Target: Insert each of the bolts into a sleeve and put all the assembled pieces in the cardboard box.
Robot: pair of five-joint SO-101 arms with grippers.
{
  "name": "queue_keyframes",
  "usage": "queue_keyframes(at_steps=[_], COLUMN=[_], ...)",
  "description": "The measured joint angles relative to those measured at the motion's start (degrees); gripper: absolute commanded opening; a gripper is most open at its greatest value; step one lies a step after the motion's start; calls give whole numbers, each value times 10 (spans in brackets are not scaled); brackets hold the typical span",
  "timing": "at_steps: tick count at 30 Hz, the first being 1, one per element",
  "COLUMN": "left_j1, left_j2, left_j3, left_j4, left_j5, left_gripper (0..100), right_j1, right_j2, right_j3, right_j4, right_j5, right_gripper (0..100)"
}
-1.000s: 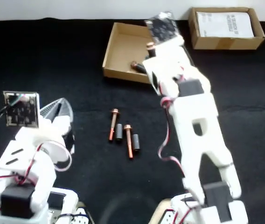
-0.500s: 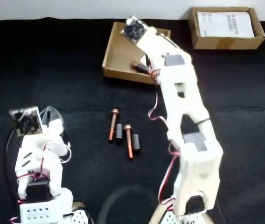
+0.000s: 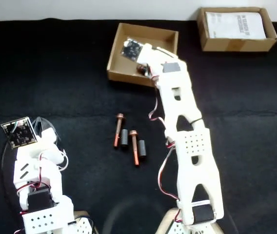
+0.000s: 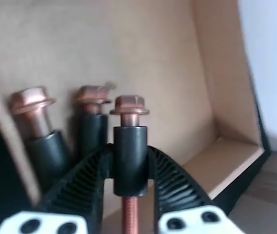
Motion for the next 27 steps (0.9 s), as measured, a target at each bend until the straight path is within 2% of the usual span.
queue_keyframes(at_steps=[8,13,17,20,23,27], left_j1=[0,0,0,0,0,0], left_j2=[0,0,0,0,0,0], left_j3=[0,0,0,0,0,0], left_j4=[80,119,142,146,159,173], left_j5=[0,0,-1,-1,-1,-1], left_gripper=[9,9,9,9,9,9], right_j1=[-4,-21,-33,-37,-33,-24], right_j2=[11,6,-33,-61,-91,-170], right_j3=[-133,-248,-300,-307,-295,-203], right_j4=[149,273,385,464,479,482], right_j5=[-76,-174,-280,-390,-511,-604], right_gripper=[135,135,135,135,135,135])
